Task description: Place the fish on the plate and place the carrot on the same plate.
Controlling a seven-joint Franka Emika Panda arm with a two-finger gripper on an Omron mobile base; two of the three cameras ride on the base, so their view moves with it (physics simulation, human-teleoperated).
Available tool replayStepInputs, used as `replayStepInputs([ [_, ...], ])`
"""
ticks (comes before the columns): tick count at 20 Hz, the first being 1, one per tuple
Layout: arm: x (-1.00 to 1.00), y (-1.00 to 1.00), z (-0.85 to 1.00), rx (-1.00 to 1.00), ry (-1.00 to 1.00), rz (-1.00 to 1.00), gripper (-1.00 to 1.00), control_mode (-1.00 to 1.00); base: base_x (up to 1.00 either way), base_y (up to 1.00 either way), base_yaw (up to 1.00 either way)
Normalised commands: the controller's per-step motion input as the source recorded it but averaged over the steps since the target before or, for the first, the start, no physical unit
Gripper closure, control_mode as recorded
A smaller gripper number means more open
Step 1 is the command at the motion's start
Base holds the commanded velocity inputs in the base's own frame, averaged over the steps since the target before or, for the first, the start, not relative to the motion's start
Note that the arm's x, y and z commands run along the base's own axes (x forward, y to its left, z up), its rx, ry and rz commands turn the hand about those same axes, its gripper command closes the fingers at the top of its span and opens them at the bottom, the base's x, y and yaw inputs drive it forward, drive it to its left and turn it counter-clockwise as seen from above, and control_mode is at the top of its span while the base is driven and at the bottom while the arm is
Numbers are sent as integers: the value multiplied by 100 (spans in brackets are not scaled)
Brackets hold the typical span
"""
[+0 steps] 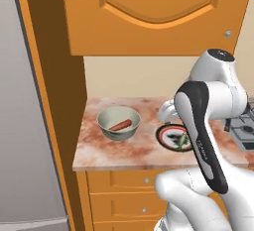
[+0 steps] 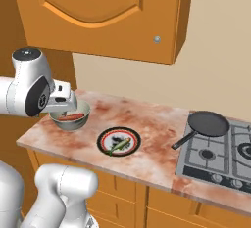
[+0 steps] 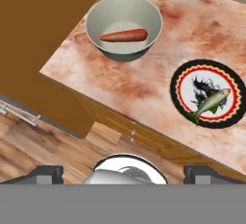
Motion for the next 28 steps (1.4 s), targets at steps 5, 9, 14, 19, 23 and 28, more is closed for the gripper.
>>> replayStepInputs([
  [5, 0, 0, 0, 0, 0, 0, -100, 100, 72, -35, 26],
  [9, 0, 0, 0, 0, 0, 0, -100, 100, 68, -2, 9],
  [14, 14, 6, -2, 0, -1, 0, -100, -100, 23, 8, 0],
  [19, 41, 48, -11, 0, 1, -12, -100, -100, 0, 0, 0],
  [23, 25, 52, -19, -1, 0, -28, -100, -100, 0, 0, 0],
  [28, 33, 5, -38, 0, 0, -23, -100, -100, 0, 0, 0],
])
